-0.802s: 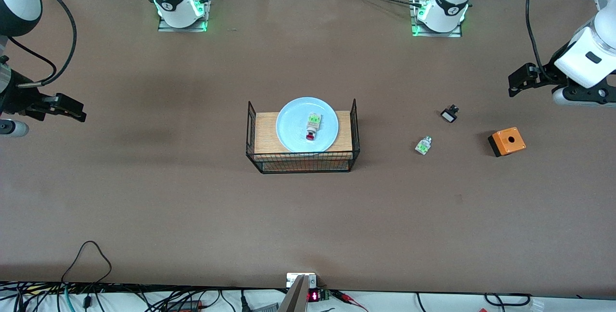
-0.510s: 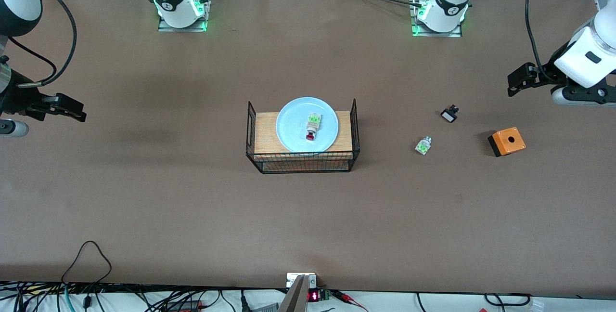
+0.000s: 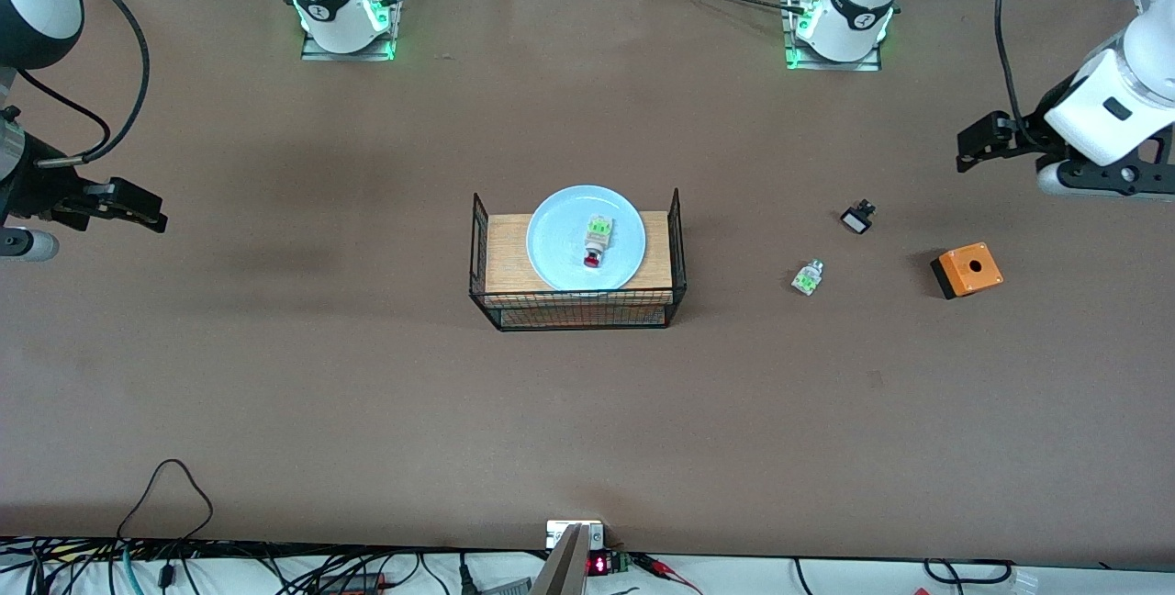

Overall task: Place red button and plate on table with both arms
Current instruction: 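Reach the left gripper down to the red button on the plate, then close the left gripper on the red button's green base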

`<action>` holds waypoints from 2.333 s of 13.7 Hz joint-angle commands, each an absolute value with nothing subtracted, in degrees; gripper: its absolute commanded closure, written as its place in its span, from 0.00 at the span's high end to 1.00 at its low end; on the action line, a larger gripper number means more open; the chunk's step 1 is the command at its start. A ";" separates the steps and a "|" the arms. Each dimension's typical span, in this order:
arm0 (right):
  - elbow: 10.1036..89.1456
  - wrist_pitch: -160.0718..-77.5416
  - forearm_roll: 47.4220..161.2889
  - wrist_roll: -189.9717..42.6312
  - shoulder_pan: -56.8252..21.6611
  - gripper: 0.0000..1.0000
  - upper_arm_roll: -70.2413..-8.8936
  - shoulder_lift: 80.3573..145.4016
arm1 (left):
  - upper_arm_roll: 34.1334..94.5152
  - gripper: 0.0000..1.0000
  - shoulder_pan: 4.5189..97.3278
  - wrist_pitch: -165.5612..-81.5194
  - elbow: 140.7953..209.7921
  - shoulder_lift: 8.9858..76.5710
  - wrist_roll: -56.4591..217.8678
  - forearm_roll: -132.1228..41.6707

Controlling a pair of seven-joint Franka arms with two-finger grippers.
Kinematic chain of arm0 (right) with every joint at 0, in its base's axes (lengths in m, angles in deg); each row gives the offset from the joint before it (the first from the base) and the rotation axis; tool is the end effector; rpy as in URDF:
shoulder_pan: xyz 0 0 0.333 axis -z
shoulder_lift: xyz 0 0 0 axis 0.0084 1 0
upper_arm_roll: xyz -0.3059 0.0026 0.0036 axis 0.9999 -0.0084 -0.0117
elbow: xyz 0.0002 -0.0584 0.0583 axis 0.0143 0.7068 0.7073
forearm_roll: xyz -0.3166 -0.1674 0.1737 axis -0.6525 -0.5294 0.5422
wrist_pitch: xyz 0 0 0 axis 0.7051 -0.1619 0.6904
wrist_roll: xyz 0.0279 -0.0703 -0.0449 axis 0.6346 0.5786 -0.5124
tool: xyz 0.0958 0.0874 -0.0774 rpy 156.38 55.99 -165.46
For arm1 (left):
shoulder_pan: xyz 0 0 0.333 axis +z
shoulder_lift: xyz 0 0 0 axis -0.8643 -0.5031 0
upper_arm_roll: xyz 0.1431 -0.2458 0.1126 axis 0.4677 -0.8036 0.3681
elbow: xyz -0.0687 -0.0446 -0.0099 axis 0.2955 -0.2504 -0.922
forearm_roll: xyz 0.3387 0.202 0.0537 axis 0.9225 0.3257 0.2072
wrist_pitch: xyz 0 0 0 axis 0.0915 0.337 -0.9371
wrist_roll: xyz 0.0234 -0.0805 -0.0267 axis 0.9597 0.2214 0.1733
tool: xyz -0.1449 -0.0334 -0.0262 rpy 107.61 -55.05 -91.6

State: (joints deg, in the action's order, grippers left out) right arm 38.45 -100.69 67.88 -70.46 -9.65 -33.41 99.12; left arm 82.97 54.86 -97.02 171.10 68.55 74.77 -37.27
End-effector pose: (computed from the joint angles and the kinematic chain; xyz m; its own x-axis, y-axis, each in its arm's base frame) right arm 0.6170 -0.0175 0.5030 1.0000 -0.0089 0.0004 -0.0089 -0.9996 0.0263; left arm 0.5500 -0.0463 0.5283 0.9940 -0.0697 -0.0841 -0.0685 -0.9975 0.0172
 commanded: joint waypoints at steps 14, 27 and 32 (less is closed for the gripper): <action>38.14 -99.78 68.48 -69.78 -9.63 1.00 -33.68 98.47 | 67.53 1.00 31.52 -106.82 149.25 41.70 108.78 -34.58; 38.14 -99.78 68.48 -69.87 -9.54 1.00 -33.59 98.73 | 67.80 0.91 25.70 -121.78 150.20 29.38 115.47 -19.53; 38.14 -99.69 68.04 -70.13 -9.54 1.00 -33.59 98.73 | 67.71 0.40 25.26 -121.60 150.64 28.76 114.77 -19.53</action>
State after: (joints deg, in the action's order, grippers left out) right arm 38.43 -100.62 67.88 -70.44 -9.68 -33.49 99.11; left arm 67.49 25.79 -121.67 151.64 29.46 114.58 -21.11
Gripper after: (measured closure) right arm 0.000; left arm 0.317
